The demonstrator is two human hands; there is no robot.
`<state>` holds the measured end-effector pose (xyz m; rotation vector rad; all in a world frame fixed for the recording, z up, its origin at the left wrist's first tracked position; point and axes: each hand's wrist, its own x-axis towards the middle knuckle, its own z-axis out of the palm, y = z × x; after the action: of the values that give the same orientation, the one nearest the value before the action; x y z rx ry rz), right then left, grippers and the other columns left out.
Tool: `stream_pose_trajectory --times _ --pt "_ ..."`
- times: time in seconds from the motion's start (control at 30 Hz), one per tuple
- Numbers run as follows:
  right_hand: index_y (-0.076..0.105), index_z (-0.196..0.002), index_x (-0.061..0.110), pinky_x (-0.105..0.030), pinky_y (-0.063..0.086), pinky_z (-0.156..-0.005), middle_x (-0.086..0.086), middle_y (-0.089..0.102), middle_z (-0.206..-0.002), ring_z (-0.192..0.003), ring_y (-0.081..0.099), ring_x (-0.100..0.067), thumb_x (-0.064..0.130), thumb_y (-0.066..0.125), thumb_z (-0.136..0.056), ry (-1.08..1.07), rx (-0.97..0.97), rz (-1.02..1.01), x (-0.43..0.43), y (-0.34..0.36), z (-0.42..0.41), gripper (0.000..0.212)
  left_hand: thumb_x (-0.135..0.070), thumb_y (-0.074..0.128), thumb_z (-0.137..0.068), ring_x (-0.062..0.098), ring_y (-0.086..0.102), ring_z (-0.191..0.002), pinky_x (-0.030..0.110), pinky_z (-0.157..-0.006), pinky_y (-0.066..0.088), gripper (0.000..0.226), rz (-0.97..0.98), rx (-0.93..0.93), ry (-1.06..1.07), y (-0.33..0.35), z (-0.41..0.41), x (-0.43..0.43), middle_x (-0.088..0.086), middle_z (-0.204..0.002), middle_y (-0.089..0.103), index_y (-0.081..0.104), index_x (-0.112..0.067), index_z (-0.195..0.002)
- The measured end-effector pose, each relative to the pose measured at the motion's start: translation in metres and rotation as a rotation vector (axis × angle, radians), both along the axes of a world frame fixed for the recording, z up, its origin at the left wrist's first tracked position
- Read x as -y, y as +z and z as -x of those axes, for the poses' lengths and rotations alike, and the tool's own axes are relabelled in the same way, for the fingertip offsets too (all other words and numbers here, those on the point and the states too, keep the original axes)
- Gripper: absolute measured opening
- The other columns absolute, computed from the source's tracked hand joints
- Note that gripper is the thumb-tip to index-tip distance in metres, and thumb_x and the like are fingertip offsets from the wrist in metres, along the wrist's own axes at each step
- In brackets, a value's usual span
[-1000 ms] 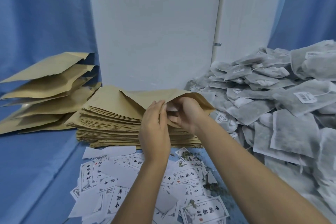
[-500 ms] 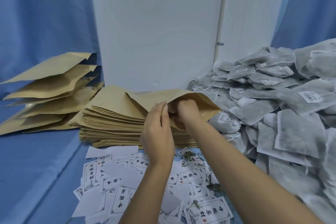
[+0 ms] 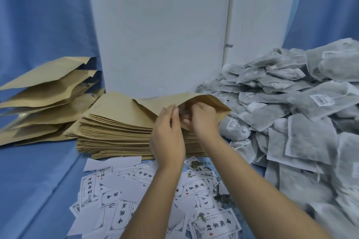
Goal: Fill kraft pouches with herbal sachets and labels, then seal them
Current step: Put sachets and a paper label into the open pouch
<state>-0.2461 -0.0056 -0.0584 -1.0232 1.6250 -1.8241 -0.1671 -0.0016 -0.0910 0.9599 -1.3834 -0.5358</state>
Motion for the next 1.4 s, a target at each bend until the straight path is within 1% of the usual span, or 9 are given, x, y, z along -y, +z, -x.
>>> stream_pose_trajectory --times 0.2,0.43,0.57,0.73,0.87,1.0,1.1,1.27,1.4 --pt "0.057 -0.094 0.016 -0.028 0.039 -0.063 -0.007 0.055 -0.112 -0.071 0.050 -0.016 0.010 0.045 -0.092 -0.475 0.332 -0.029 -0.014 -0.039 0.046 0.014 -0.034 0.046 -0.099 0.014 0.053 -0.122 0.031 -0.099 0.045 0.033 -0.138 -0.181 -0.052 0.013 0.010 0.011 -0.001 -0.123 0.064 0.065 -0.018 -0.120" --pt "0.046 -0.136 0.018 -0.030 0.038 -0.086 -0.007 0.020 -0.146 -0.101 0.042 -0.018 0.009 0.053 -0.087 -0.498 0.459 -0.081 -0.022 -0.056 0.065 0.050 -0.032 0.047 -0.099 0.013 0.059 -0.108 0.014 -0.079 0.043 0.031 -0.134 -0.232 -0.031 0.009 0.014 0.013 -0.002 -0.114 0.068 0.067 -0.018 -0.117" --pt "0.053 -0.128 0.021 -0.038 0.038 -0.102 -0.006 0.028 -0.140 -0.123 0.041 -0.026 0.011 0.055 -0.084 -0.478 0.392 -0.064 -0.022 -0.056 0.062 0.045 -0.032 0.046 -0.099 0.013 0.060 -0.104 0.008 -0.071 0.040 0.031 -0.142 -0.233 -0.024 0.007 0.011 0.015 -0.002 -0.111 0.069 0.068 -0.018 -0.116" --pt "0.063 -0.097 0.030 -0.043 0.039 -0.102 -0.009 0.038 -0.127 -0.118 0.043 -0.031 0.014 0.054 -0.082 -0.456 0.260 -0.142 -0.024 -0.058 0.060 0.024 -0.033 0.046 -0.099 0.014 0.060 -0.096 0.006 -0.064 0.039 0.031 -0.149 -0.261 -0.006 0.009 0.007 0.019 0.000 -0.104 0.070 0.070 -0.018 -0.112" --pt "0.057 -0.122 0.033 -0.045 0.037 -0.105 -0.007 0.058 -0.118 -0.120 0.049 -0.030 0.022 0.051 -0.085 -0.307 0.038 -0.212 -0.022 -0.065 0.065 0.039 -0.032 0.046 -0.099 0.010 0.058 -0.088 0.001 -0.059 0.035 0.029 -0.146 -0.264 0.006 0.008 0.005 0.022 -0.003 -0.098 0.070 0.070 -0.020 -0.109" --pt "0.014 -0.150 0.038 -0.045 0.039 -0.103 -0.015 0.047 -0.139 -0.123 0.045 -0.037 0.031 0.048 -0.090 -0.171 -0.202 -0.431 -0.015 -0.071 0.073 0.070 -0.032 0.046 -0.099 0.008 0.055 -0.084 -0.001 -0.057 0.035 0.029 -0.142 -0.279 -0.005 0.007 0.003 0.023 -0.001 -0.097 0.070 0.070 -0.019 -0.108" --pt "0.016 -0.152 0.031 -0.047 0.036 -0.106 -0.014 0.042 -0.145 -0.127 0.043 -0.036 0.028 0.047 -0.091 -0.127 -0.201 -0.471 -0.010 -0.069 0.079 0.068 -0.031 0.046 -0.099 0.007 0.056 -0.085 -0.001 -0.058 0.036 0.028 -0.143 -0.280 -0.010 0.007 0.002 0.023 -0.003 -0.098 0.070 0.070 -0.020 -0.108" --pt "0.063 -0.116 0.012 -0.032 0.038 -0.078 -0.009 0.062 -0.106 -0.092 0.051 -0.025 0.019 0.045 -0.093 -0.274 -0.051 -0.273 -0.012 -0.065 0.086 0.031 -0.031 0.046 -0.099 0.006 0.056 -0.088 -0.002 -0.060 0.036 0.029 -0.143 -0.259 -0.011 0.009 -0.001 0.024 -0.007 -0.099 0.068 0.070 -0.019 -0.111" --pt "0.068 -0.076 0.023 -0.034 0.043 -0.063 0.004 0.058 -0.075 -0.075 0.052 -0.020 0.025 0.042 -0.084 -0.538 0.151 0.190 -0.027 -0.060 0.073 0.027 -0.030 0.045 -0.099 0.011 0.058 -0.096 0.015 -0.071 0.039 0.030 -0.143 -0.162 -0.035 0.014 -0.003 0.031 -0.004 -0.104 0.068 0.069 -0.016 -0.113"
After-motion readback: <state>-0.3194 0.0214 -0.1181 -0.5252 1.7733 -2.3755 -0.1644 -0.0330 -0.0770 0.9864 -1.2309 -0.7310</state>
